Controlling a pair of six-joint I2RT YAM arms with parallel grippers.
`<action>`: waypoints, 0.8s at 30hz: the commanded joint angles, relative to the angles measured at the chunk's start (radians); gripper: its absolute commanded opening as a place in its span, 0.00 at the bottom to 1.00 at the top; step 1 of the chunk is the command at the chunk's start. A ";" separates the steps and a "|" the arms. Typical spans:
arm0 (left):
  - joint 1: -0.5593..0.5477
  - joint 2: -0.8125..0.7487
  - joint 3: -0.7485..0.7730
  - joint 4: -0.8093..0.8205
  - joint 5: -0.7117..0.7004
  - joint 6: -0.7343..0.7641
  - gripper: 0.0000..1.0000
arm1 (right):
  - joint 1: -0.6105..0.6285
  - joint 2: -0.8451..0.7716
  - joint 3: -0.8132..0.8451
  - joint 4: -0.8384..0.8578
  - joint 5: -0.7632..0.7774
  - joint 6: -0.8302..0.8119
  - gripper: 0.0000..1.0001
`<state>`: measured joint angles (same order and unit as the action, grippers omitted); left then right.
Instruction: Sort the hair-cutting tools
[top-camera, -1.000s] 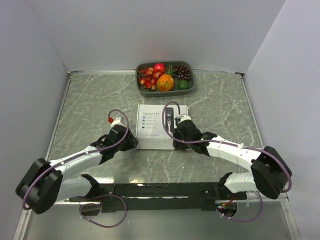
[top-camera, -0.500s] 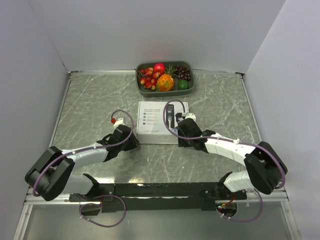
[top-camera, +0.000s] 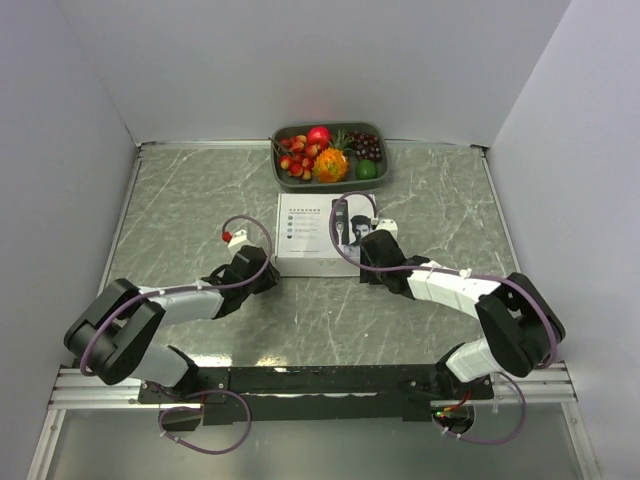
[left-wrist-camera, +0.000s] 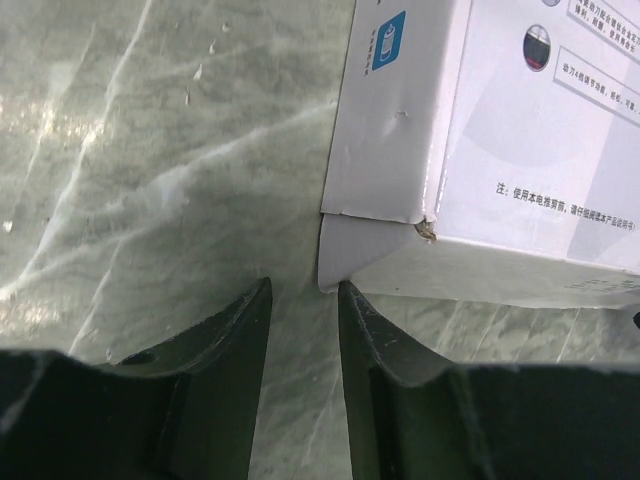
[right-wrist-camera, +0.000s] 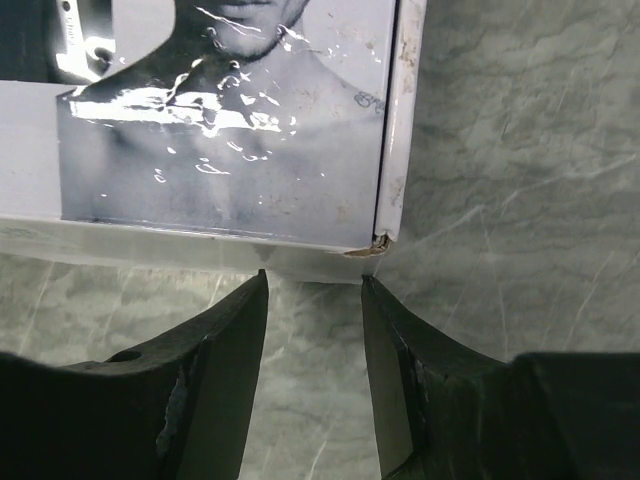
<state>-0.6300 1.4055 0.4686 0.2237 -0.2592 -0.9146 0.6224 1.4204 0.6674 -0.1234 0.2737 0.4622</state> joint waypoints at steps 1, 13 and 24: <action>0.001 0.046 0.038 0.031 -0.064 -0.013 0.39 | -0.029 0.061 0.032 0.090 0.070 -0.031 0.50; 0.001 0.102 0.074 0.086 -0.143 0.005 0.39 | -0.056 0.098 -0.003 0.280 0.047 -0.077 0.49; 0.001 0.135 0.096 0.111 -0.129 0.011 0.39 | -0.053 0.075 0.094 -0.038 0.029 -0.025 0.50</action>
<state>-0.6300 1.5150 0.5308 0.3008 -0.3637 -0.9108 0.5735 1.5673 0.7742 -0.1085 0.3058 0.4080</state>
